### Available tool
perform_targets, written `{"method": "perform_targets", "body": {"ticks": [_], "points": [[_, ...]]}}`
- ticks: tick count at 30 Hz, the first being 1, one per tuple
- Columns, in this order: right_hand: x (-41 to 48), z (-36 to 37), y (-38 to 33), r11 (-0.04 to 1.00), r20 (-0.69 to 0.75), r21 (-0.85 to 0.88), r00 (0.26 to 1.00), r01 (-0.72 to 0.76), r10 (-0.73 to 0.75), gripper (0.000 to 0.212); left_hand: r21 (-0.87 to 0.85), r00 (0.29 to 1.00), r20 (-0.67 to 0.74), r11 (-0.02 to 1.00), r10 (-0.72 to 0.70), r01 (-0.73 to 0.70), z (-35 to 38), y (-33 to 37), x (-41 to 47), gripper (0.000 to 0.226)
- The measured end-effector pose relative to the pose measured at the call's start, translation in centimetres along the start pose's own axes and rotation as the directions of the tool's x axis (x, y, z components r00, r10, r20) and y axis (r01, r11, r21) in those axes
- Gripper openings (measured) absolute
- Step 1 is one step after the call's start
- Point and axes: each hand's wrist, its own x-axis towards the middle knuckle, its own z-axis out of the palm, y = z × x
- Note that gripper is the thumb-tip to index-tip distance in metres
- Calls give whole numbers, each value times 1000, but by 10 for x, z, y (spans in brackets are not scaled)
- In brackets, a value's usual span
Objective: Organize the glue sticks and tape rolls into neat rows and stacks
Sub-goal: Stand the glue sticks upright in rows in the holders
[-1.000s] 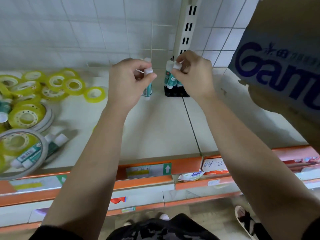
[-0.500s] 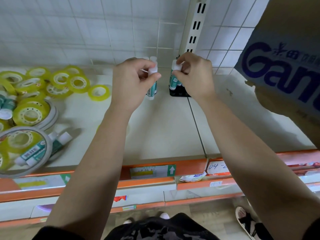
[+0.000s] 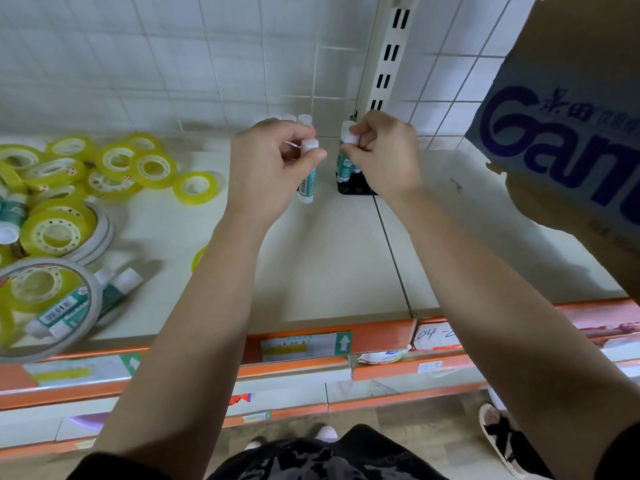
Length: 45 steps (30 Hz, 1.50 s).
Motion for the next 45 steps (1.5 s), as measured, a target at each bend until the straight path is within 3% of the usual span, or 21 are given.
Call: {"method": "perform_targets", "body": {"ticks": [13,18,28,36,45], "points": [[-7,-18,4,991,26,132,999,25,-29,29,88,996,50,993,73,-78,13,19,14,31],[-11,-44,25,999,-23,8,999,32,-32,16,121,993,78,987,91,-100,27,29,22,25],[-22,-51,88,983,180,-116,970,-141,161,13,177,987,149,981,53,-79,55,38,39,31],[-30,-35,101,980,152,-179,982,-85,113,14,205,993,119,978,24,-48,60,33,47,21],[-32,-32,102,980,121,-189,988,-70,93,15,262,978,208,961,31,-86,55,36,49,24]]}}
